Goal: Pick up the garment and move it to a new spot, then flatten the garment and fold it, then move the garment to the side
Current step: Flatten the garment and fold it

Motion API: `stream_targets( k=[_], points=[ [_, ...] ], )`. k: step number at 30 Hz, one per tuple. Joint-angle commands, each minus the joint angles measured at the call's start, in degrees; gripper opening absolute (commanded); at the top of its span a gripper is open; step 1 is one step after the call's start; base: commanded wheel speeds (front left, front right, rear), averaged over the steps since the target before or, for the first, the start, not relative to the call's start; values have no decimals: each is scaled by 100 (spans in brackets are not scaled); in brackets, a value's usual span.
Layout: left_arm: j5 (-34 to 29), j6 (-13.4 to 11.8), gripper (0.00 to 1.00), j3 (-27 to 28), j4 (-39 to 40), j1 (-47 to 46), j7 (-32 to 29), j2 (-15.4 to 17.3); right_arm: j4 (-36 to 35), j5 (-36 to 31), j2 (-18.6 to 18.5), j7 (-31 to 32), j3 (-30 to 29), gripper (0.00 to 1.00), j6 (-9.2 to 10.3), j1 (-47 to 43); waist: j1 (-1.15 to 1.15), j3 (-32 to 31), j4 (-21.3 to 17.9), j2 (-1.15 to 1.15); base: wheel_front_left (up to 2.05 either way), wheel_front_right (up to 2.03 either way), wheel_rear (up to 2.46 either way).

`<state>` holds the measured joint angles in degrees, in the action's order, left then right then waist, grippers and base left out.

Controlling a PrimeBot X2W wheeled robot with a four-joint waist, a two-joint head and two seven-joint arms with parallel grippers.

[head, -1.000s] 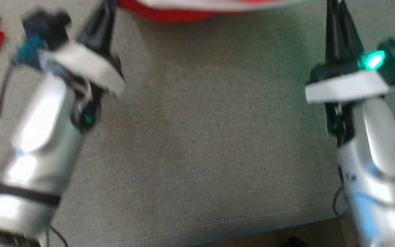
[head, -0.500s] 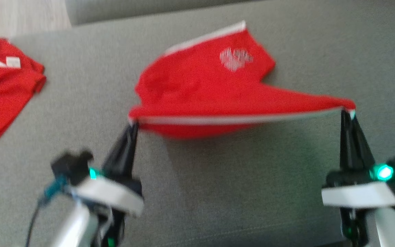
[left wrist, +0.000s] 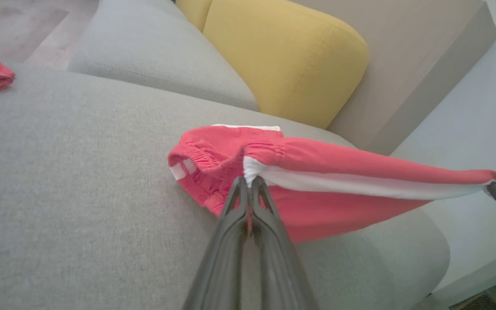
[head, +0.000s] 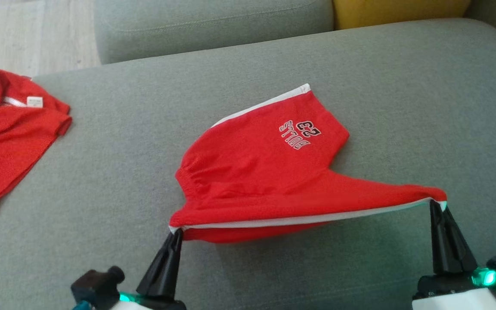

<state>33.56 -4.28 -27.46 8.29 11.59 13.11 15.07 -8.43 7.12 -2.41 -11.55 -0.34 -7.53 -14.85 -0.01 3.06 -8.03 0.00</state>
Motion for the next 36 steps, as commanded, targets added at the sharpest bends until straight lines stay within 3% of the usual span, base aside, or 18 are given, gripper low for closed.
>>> stream_targets(
  k=[1, 8, 16, 24, 36],
  points=[
    [51, 7, 0, 176, 183, -242, 12, 10, -160, -15, -47, -2, 79, 0, 4, 188, 1, 12, 21, 0, 0, 0, 0],
    [554, 212, 0, 124, -427, -716, -278, -335, 539, -205, -47, 58, -3, 0, 4, 857, 1, 267, 222, 0, 0, 0, 0],
    [943, 230, 0, 298, -1468, -1971, -654, -772, 1786, -522, -248, 136, 212, 0, 4, 2453, 1, 821, 445, 0, 0, 0, 0],
    [1125, 138, 0, 424, -2420, -3160, -844, -1016, 3372, -689, -476, 174, 452, 0, 4, 4087, 1, 1342, 699, 0, 0, 0, 0],
    [1331, 158, 0, 226, -3149, -3998, -749, -1183, 5501, -792, -669, 57, 622, 0, 4, 5843, 1, 1731, 1034, 0, 0, 0, 0]
  ],
)
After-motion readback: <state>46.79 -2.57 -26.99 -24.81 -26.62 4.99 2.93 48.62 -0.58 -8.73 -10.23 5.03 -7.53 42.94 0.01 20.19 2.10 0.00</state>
